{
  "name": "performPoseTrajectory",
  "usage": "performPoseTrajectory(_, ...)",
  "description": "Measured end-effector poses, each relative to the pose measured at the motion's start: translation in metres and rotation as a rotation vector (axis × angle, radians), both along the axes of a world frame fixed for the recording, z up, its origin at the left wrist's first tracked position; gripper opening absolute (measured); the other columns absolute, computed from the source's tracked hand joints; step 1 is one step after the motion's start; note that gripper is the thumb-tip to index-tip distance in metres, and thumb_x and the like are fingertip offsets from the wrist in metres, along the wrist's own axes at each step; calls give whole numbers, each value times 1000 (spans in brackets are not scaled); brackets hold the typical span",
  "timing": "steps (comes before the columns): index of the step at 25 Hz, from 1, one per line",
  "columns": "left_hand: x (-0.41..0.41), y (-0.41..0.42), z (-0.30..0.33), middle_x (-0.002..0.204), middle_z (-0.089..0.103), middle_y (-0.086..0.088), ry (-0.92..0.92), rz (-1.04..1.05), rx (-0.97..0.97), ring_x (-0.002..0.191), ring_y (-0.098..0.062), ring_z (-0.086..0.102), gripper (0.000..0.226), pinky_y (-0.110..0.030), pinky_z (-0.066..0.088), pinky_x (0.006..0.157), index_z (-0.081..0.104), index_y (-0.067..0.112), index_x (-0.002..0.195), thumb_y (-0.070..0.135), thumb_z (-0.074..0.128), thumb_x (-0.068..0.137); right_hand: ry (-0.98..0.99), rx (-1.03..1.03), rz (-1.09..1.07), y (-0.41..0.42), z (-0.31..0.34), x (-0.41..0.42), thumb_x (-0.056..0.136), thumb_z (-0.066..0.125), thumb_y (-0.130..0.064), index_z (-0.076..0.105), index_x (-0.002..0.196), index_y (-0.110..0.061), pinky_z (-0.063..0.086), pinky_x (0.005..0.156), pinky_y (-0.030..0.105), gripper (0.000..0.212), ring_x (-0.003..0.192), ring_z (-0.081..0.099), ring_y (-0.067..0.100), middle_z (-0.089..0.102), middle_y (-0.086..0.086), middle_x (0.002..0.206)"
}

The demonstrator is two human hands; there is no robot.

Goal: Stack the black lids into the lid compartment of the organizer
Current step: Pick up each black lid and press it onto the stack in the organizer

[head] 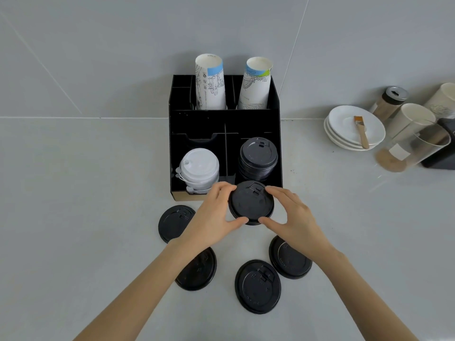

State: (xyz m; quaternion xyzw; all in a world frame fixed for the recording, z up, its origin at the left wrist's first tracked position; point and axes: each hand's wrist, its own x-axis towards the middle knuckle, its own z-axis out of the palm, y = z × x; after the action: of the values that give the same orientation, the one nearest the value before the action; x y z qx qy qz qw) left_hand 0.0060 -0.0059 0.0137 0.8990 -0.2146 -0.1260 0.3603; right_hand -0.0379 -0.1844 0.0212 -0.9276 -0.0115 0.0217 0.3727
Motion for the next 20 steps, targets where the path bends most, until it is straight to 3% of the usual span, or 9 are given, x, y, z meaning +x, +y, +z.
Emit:
performPoseTrajectory(3,10,-5,6,136,35,-5,-22,11,-28,117,-19,42,64,-19,30,92,32,11,130,26,67,78,-16,-19,13,-7,9,11,79,66,-23,38,131,-22,21,97,9,59,120,33,0,44,-6,138)
performPoseTrajectory(6,21,-14,11,134,38,-6,-50,58,-22,115,-19,41,64,-19,29,89,32,11,129,28,67,78,-34,-45,37,-15,18,28,79,65,-20,38,131,-21,19,92,0,59,123,35,8,44,-4,139)
performPoseTrajectory(13,56,-36,21,137,35,-10,-46,130,-51,119,-26,43,74,-37,42,97,26,13,136,28,68,77,-70,-133,78,-30,33,72,81,63,-16,39,131,-15,17,92,4,55,127,39,17,41,1,141)
performPoseTrajectory(20,81,-51,14,137,36,-8,-44,205,-9,119,-26,44,72,-42,47,92,27,14,136,31,66,78,-54,-163,105,-38,28,105,83,59,-10,40,130,-10,12,93,2,51,130,39,21,40,6,143)
